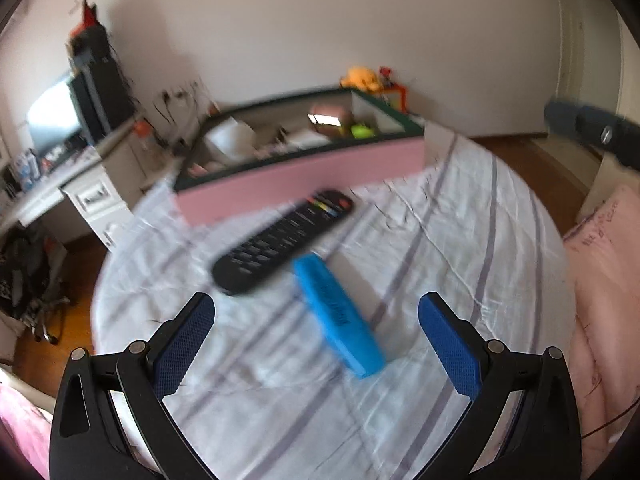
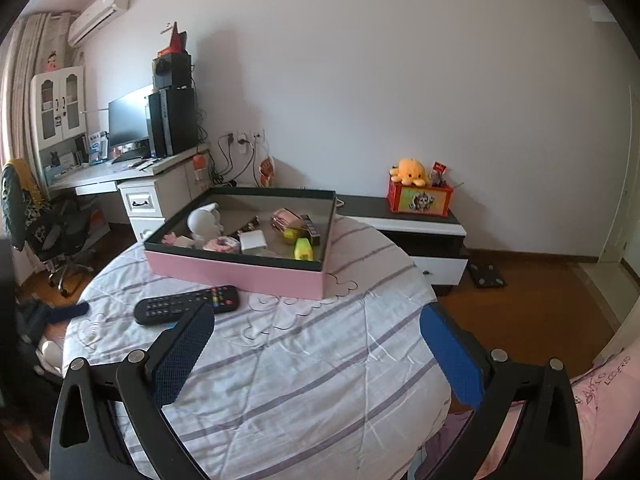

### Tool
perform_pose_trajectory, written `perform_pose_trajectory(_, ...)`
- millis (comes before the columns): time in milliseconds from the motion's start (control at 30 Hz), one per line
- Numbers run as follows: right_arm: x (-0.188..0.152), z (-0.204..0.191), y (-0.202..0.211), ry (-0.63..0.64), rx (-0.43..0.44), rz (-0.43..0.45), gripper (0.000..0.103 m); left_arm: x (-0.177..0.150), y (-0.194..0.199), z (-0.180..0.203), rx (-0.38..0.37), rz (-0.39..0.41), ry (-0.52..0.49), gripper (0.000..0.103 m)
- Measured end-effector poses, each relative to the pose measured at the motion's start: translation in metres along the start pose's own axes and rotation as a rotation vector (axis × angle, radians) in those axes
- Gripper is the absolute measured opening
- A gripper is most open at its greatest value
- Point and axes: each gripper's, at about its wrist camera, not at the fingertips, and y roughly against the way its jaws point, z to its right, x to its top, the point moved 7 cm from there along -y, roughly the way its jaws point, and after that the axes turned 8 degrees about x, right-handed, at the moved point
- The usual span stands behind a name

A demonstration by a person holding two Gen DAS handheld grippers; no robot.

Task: Organize rigid objects
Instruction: 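Lower the left tool onto the blue highlighter and close on it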

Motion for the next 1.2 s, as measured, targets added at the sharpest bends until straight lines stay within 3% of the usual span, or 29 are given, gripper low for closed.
perform_pose_trajectory(200,0.019,0.018,-0.033,0.024,-0.008,-0.028,0.103,-0.014,-0.044,0.009,0.01,-0.131,0.009,0.103)
perform_pose_trajectory(433,0.044,0.029,-0.11,0.029,0.018,-0.13,0.103,-0.019,-0.052,0.006,-0.044,-0.136,0.013,0.101)
perform_pose_trajectory(500,0.045,0.032,-0.132,0.028,0.013,-0.173,0.103,-0.018,-0.049,0.004,-0.04,-0.112,0.0,0.09)
perform_pose_trajectory(533,0.044,0.034,-0.143,0.023,0.019,-0.194,0.103,-0.017,-0.045,0.001,-0.008,-0.084,-0.003,0.073)
perform_pose_trajectory(667,0.036,0.041,-0.177,0.0,0.025,-0.289,0.101,-0.018,-0.043,-0.004,0.001,-0.072,-0.057,0.071)
perform_pose_trajectory(733,0.033,0.044,-0.187,-0.007,0.031,-0.32,0.087,-0.02,-0.042,-0.009,0.008,-0.076,-0.07,0.071)
perform_pose_trajectory(800,0.027,0.047,-0.195,-0.024,0.052,-0.362,0.054,-0.02,-0.043,-0.014,0.0,-0.077,-0.074,0.071)
perform_pose_trajectory(900,0.021,0.047,-0.2,-0.036,0.09,-0.398,0.03,-0.022,-0.041,-0.019,-0.001,-0.078,-0.077,0.062)
perform_pose_trajectory(1067,0.015,0.037,-0.189,-0.008,0.108,-0.414,0.017,-0.034,-0.035,-0.043,0.037,-0.085,-0.085,0.041)
perform_pose_trajectory(1200,0.015,0.038,-0.189,-0.015,0.111,-0.415,0.017,-0.042,-0.036,-0.074,0.067,-0.105,-0.032,0.039)
